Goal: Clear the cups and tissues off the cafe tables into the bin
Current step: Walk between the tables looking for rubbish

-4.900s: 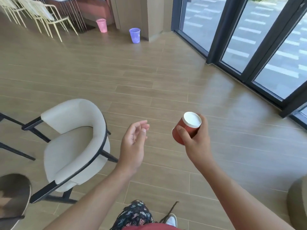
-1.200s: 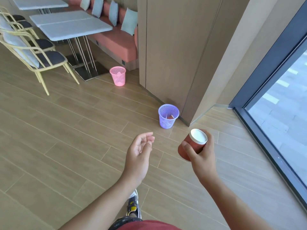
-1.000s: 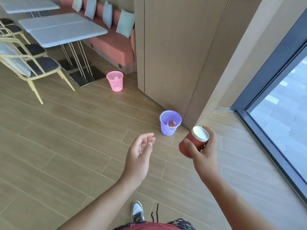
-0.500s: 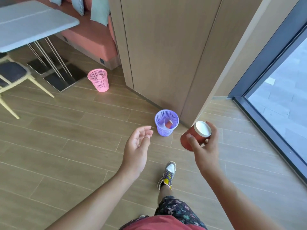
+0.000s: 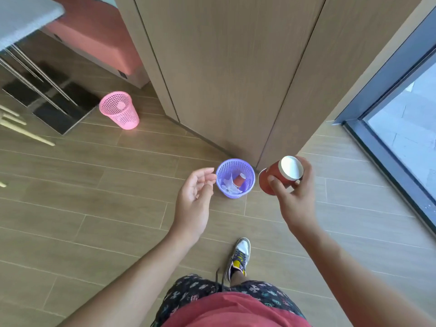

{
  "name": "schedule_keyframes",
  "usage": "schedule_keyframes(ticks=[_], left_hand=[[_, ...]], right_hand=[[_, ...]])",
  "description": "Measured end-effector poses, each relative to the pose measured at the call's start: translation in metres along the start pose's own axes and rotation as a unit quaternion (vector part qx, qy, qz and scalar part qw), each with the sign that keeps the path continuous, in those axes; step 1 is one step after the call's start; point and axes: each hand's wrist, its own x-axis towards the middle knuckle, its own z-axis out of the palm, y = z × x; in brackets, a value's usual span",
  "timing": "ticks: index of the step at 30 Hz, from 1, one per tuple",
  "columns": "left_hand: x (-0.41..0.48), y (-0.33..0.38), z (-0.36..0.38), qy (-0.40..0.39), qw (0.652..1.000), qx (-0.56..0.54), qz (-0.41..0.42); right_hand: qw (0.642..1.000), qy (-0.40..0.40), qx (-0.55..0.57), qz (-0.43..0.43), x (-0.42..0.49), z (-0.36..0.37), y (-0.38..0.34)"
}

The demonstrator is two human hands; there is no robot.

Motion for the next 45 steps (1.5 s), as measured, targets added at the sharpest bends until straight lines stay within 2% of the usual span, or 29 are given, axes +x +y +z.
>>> schedule_keyframes(ticks=[10, 22, 34, 37, 40, 45], left_hand=[[0.121, -0.021, 0.007, -0.046, 0.998, -0.005, -0.041], [0.254, -0.112, 0.021, -0.124, 0.991, 0.023, -0.053], [0.285, -0.18, 0.015, -0.151, 0.984, 0.053, -0.082], [0.29, -0.184, 0.007, -0.147, 0.984, 0.067, -0.08], [0.293, -0.181, -0.004, -0.141, 0.984, 0.075, -0.077], [0.292, -0.176, -0.01, -0.134, 0.985, 0.071, -0.082]], right_hand=[[0.996, 0.046, -0.053, 0.045, 0.067, 0.046, 0.041], [0.982, 0.116, -0.088, 0.116, 0.112, 0.132, 0.139], [0.97, 0.105, -0.11, 0.19, 0.148, 0.176, 0.235], [0.966, 0.072, -0.124, 0.216, 0.175, 0.181, 0.262], [0.954, 0.052, -0.183, 0.232, 0.178, 0.177, 0.276], [0.939, 0.071, -0.188, 0.279, 0.146, 0.17, 0.277]])
